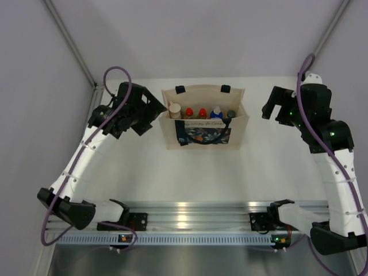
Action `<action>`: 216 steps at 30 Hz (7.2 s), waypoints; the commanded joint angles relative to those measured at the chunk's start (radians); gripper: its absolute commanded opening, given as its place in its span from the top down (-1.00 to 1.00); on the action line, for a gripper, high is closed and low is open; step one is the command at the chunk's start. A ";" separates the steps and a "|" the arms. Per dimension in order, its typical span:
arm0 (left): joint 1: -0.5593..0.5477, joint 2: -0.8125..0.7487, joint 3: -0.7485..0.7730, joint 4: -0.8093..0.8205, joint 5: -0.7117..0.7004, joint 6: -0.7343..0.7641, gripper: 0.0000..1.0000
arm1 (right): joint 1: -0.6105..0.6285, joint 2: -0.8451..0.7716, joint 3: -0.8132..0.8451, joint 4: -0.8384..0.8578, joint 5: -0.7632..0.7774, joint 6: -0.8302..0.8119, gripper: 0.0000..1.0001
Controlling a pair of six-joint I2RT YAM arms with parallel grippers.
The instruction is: Take the personal care products out of the canvas bag
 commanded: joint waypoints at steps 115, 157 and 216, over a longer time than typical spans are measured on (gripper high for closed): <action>-0.064 -0.111 -0.475 0.251 -0.140 -0.266 1.00 | 0.651 0.949 0.943 0.142 0.063 -0.216 1.00; -0.061 -0.088 -0.444 0.251 -0.153 -0.237 1.00 | 0.774 0.434 0.781 0.084 0.180 -0.181 1.00; -0.056 0.021 -0.342 0.251 -0.015 -0.126 1.00 | 0.708 -0.542 -0.853 0.650 0.540 -0.107 -0.23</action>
